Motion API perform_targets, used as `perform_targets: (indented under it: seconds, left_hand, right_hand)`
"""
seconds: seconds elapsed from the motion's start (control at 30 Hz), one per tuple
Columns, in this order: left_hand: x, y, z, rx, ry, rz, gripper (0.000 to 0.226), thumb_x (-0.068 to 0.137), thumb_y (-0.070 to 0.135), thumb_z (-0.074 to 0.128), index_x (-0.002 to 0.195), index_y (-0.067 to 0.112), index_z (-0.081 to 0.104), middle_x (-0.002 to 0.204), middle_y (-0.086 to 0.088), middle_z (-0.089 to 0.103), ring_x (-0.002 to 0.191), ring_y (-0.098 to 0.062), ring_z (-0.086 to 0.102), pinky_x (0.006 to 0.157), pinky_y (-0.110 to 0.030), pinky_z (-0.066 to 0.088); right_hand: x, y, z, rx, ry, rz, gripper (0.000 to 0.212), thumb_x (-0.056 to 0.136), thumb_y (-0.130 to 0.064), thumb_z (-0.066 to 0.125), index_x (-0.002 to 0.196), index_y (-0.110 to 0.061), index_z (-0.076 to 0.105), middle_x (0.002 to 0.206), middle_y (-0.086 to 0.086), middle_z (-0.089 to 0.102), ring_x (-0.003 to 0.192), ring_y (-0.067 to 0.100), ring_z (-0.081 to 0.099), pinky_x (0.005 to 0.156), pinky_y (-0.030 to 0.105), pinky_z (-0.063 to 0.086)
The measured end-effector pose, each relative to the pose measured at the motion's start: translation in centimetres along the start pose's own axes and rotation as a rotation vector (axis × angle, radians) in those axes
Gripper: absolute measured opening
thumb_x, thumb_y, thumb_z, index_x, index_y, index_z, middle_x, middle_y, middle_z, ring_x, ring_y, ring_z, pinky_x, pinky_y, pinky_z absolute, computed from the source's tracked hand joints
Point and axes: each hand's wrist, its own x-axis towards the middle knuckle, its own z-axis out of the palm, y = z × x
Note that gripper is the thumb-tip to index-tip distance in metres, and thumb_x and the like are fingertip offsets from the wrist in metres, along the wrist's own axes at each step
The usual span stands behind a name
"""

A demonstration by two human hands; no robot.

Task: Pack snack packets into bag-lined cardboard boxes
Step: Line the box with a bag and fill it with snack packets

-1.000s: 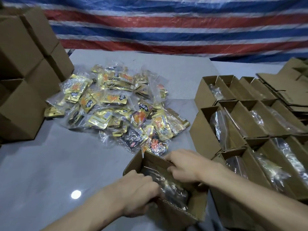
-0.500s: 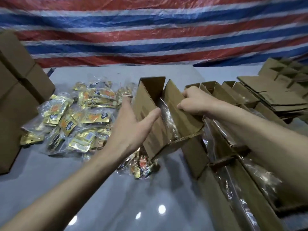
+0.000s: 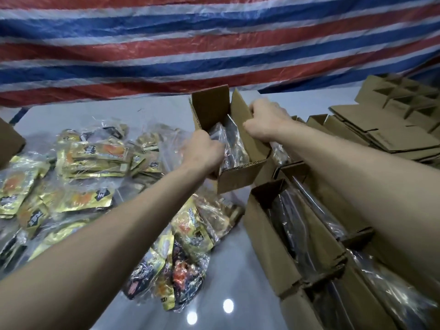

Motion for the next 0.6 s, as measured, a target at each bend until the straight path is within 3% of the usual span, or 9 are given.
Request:
perform_targets:
  seconds: [0.1, 0.17, 0.37, 0.6]
  left_hand:
    - [2.7, -1.2, 2.7, -0.088, -0.064, -0.034, 0.03, 0.087, -0.008, 0.037, 0.107, -0.01, 0.059, 0.102, -0.034, 0.064, 0.078, -0.051, 0.069, 0.061, -0.063, 0.058]
    - [4.1, -2.3, 4.4, -0.106, -0.102, -0.067, 0.033, 0.088, -0.006, 0.036, 0.111, -0.007, 0.059, 0.103, -0.032, 0.064, 0.073, -0.051, 0.069, 0.058, -0.062, 0.058]
    - [5.8, -5.2, 7.3, -0.132, -0.092, -0.123, 0.029, 0.088, -0.008, 0.037, 0.107, -0.012, 0.058, 0.101, -0.032, 0.065, 0.078, -0.05, 0.069, 0.061, -0.061, 0.059]
    - [6.2, -6.7, 6.9, -0.185, -0.164, -0.197, 0.035, 0.089, -0.01, 0.034, 0.114, -0.012, 0.059, 0.098, -0.038, 0.066, 0.069, -0.049, 0.07, 0.064, -0.062, 0.059]
  right_hand:
    - [1.9, 2.1, 1.8, -0.023, 0.018, -0.006, 0.02, 0.084, -0.012, 0.056, 0.102, -0.019, 0.061, 0.096, 0.006, 0.061, 0.089, 0.028, 0.057, 0.07, 0.034, 0.043]
    - [2.8, 3.7, 3.1, -0.042, 0.015, 0.014, 0.024, 0.085, -0.014, 0.057, 0.107, -0.023, 0.063, 0.102, 0.005, 0.062, 0.091, 0.028, 0.057, 0.072, 0.034, 0.042]
    - [3.5, 6.4, 6.2, -0.153, 0.048, 0.019, 0.029, 0.086, -0.024, 0.063, 0.115, -0.025, 0.064, 0.109, 0.005, 0.064, 0.1, 0.029, 0.06, 0.084, 0.039, 0.049]
    - [3.5, 5.4, 6.8, -0.189, 0.067, -0.023, 0.016, 0.087, -0.019, 0.067, 0.103, -0.018, 0.072, 0.101, 0.005, 0.072, 0.102, 0.028, 0.064, 0.091, 0.038, 0.05]
